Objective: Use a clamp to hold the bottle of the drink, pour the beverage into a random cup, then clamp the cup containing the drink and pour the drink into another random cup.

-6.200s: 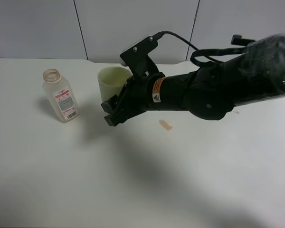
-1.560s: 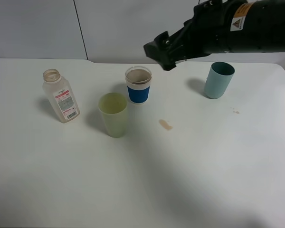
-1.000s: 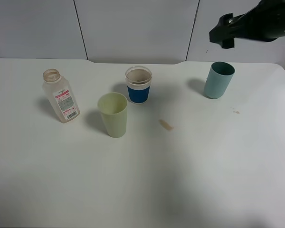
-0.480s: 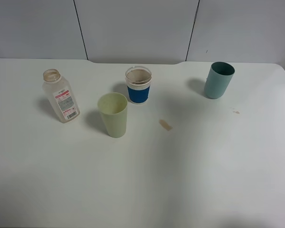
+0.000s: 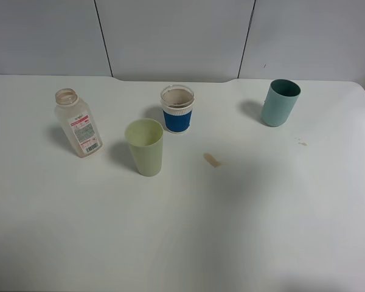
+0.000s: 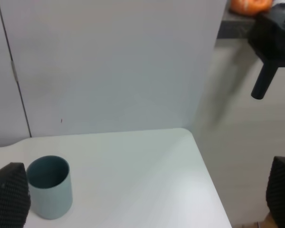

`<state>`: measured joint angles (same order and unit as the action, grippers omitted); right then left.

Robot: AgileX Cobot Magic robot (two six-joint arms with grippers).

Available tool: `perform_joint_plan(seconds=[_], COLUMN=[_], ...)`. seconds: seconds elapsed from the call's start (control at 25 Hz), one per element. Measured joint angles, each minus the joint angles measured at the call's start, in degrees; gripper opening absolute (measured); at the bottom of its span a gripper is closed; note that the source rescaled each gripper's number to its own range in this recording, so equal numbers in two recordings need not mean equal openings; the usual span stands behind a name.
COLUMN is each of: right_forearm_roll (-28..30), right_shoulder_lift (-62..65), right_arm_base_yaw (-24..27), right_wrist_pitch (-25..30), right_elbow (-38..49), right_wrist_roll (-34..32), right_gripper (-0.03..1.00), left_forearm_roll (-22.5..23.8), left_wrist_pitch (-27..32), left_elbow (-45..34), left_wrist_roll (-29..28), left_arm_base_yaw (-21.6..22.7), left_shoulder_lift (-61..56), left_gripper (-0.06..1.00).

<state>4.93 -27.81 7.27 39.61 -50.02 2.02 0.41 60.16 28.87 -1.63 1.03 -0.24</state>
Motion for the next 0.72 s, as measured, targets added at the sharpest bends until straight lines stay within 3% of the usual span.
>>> perform_joint_plan(seconds=[0.16,0.4,0.72], right_forearm_roll=[-0.6,-1.1,-7.0], right_shoulder_lift=[8.6,20.7,28.0], right_arm_base_yaw=[0.0,0.0,0.0], right_wrist_pitch=[3.7,14.0,23.4], right_elbow=[2.8,7.2,15.0], right_wrist_roll=[0.0,0.8,3.0], right_gripper=[1.0,1.0,1.0], left_forearm_roll=[0.0,0.0,0.0], left_wrist_pitch=[0.0,0.0,0.0], left_elbow=[0.0,0.0,0.0], left_wrist_roll=[0.0,0.0,0.0], left_arm_base_yaw=[0.0,0.0,0.0], left_shoulder_lift=[0.0,0.0,0.0], left_gripper=[1.0,1.0,1.0])
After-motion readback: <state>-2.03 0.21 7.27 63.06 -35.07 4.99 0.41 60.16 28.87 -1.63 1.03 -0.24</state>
